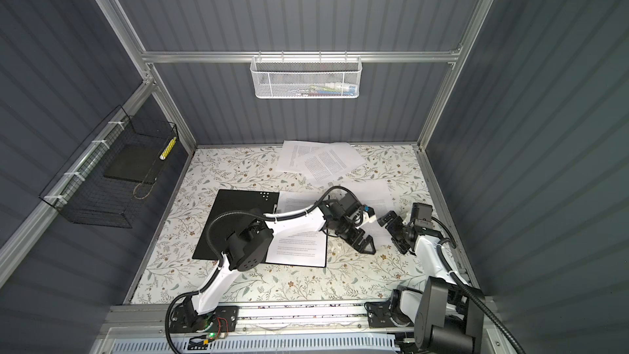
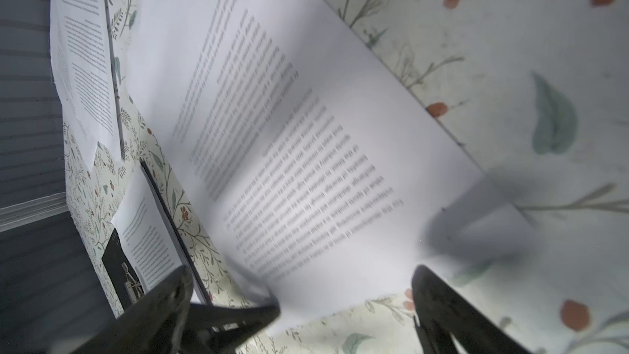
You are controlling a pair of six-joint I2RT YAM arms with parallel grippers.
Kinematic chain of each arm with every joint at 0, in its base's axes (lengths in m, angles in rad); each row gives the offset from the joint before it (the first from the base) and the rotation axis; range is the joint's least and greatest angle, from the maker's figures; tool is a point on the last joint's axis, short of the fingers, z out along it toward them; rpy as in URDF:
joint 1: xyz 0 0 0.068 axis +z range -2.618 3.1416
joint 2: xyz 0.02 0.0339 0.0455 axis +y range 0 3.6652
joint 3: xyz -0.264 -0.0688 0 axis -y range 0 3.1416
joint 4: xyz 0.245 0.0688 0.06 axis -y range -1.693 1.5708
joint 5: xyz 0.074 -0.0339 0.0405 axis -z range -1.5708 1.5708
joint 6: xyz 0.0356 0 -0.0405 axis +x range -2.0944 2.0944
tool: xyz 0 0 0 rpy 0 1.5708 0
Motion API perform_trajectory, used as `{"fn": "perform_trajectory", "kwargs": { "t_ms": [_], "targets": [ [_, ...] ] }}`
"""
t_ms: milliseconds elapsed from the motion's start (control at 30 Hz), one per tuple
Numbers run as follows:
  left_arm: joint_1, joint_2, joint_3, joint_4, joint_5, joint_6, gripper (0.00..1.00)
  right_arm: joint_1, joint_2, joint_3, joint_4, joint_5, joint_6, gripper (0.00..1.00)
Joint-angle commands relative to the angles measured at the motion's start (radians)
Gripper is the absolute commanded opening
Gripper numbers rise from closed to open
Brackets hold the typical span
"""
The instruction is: Put the files into the folder
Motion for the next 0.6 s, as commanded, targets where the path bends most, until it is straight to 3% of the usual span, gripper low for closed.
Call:
{"fn": "perform_trajectory", "kwargs": {
  "t_ms": [0, 133, 300, 567],
  "targets": [
    [-0.003, -0.098, -0.042, 0.034, 0.062, -0.047, 1.00, -0.029, -0.013, 0.027, -0.001, -0.008, -0.001, 0.99],
    [0.049, -0.177, -0.068, 0.142, 0.125, -0.113, 1.00, -0.051, -0.098, 0.011, -0.028, -0.001, 0.000, 0.99],
    [0.147, -0.138, 0.003, 0.111, 0.107, -0.104, 1.00, -0.074, -0.150, -0.026, -0.042, -0.016, 0.013, 0.99],
    [0.240, 0.135, 0.383, -0.095, 0.015, 0.014, 1.00, -0.075, -0.202, -0.095, -0.037, -0.090, 0.043, 0.99]
  ]
}}
